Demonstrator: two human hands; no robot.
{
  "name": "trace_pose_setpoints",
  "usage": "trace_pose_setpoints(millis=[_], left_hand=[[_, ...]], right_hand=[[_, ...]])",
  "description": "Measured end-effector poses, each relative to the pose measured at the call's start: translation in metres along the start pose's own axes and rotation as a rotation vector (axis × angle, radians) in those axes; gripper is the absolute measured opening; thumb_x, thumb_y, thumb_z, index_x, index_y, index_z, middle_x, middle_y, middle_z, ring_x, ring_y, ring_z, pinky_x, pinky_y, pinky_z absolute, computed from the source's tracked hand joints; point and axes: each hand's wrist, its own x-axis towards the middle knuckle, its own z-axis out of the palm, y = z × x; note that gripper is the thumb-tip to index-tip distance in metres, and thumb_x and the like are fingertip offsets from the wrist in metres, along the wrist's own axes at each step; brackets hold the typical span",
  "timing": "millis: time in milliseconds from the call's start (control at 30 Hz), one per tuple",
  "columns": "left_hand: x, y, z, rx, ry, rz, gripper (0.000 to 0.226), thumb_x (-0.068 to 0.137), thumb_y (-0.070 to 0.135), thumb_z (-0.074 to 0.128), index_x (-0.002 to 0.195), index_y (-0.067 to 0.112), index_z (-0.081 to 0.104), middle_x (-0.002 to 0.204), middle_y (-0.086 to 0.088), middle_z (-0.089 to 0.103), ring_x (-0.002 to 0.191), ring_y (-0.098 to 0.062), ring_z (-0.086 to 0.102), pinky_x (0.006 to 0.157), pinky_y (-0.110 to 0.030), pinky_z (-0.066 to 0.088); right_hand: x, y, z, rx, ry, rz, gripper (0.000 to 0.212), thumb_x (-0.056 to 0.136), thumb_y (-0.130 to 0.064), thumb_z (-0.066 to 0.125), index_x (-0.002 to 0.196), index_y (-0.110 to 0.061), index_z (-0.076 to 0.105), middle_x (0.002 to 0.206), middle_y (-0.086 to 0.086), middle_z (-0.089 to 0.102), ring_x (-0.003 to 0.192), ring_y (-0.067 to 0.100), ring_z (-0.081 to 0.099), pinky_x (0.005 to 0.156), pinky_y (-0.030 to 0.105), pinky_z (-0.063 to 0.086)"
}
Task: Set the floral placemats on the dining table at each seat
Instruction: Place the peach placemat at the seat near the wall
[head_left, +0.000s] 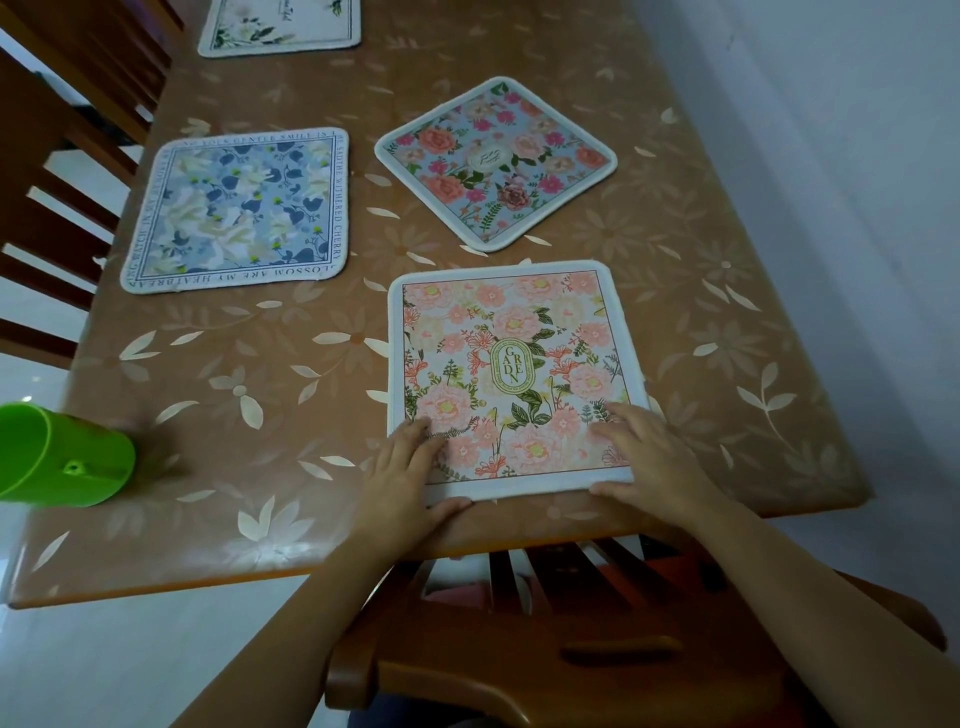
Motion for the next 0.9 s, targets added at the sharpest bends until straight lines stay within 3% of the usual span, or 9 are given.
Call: trace_pose_setpoints(millis=[67,133,233,300,433,633,900], left_hand=[[0.006,-0.002,0.002,0.076,-0.063,0.042,0.082,0.072,0.062,0.058,0.136,0.016,0.034,0.150,-0.009,0.022,0.139,-0.027,0.011,0.109,-0.055,0.014],[0.013,-0.004,0.006,0.154,-0.125,0.065,0.091,0.072,0.076,0.032,0.143,0.020,0.016,0.153,-0.004,-0.001,0.138,-0.023,-0.013,0.109,-0.053,0.000],[0.021,-0.001,0.012,0.305,-0.177,0.062,0.097,0.067,0.084,0.009,0.140,0.023,-0.012,0.149,-0.007,-0.019,0.134,-0.029,-0.025,0.107,-0.056,-0.005],[0.027,0.003,0.015,0.341,-0.170,0.035,0.094,0.068,0.084,0.004,0.137,0.026,-0.023,0.150,-0.008,-0.021,0.133,-0.029,-0.028,0.106,-0.059,-0.005],[0.044,0.008,0.019,0.278,-0.120,-0.049,0.085,0.070,0.081,0.009,0.136,0.035,-0.019,0.150,-0.001,-0.021,0.133,-0.024,-0.029,0.104,-0.063,-0.005],[0.074,0.006,0.018,0.269,-0.078,-0.080,0.081,0.071,0.081,0.008,0.138,0.041,-0.014,0.151,0.001,-0.019,0.134,-0.024,-0.028,0.104,-0.062,-0.004],[0.126,0.000,0.016,0.226,0.008,-0.083,0.071,0.078,0.074,0.015,0.139,0.042,-0.005,0.154,0.000,-0.011,0.136,-0.022,-0.024,0.106,-0.058,-0.008]], right_hand=[[0.009,-0.004,0.006,-0.013,-0.083,-0.034,0.083,0.074,-0.056,0.062,0.140,-0.031,0.019,0.154,0.001,0.002,0.140,0.023,-0.007,0.112,0.049,0.007],[0.018,-0.012,0.015,-0.062,-0.137,-0.043,0.093,0.072,-0.069,0.051,0.139,-0.040,-0.007,0.150,-0.003,-0.023,0.134,0.024,-0.030,0.108,0.053,-0.011],[0.029,-0.024,0.026,-0.165,-0.111,-0.028,0.101,0.058,-0.087,0.028,0.129,-0.043,-0.028,0.142,-0.003,-0.038,0.127,0.028,-0.040,0.102,0.058,-0.019],[0.033,-0.025,0.030,-0.195,-0.061,-0.025,0.103,0.053,-0.092,0.019,0.130,-0.043,-0.028,0.144,-0.002,-0.036,0.129,0.027,-0.039,0.102,0.058,-0.020],[0.040,-0.021,0.032,-0.211,-0.010,-0.108,0.105,0.055,-0.093,0.022,0.137,-0.040,-0.016,0.150,-0.002,-0.024,0.135,0.024,-0.028,0.104,0.057,-0.019],[0.074,-0.021,0.023,-0.221,0.046,-0.201,0.086,0.071,-0.083,0.022,0.140,-0.038,-0.003,0.153,-0.004,-0.003,0.140,0.028,-0.008,0.105,0.061,-0.006],[0.132,-0.014,0.007,-0.208,0.107,-0.224,0.081,0.072,-0.081,0.020,0.138,-0.041,-0.005,0.153,-0.009,-0.003,0.140,0.021,-0.010,0.106,0.058,-0.007]])
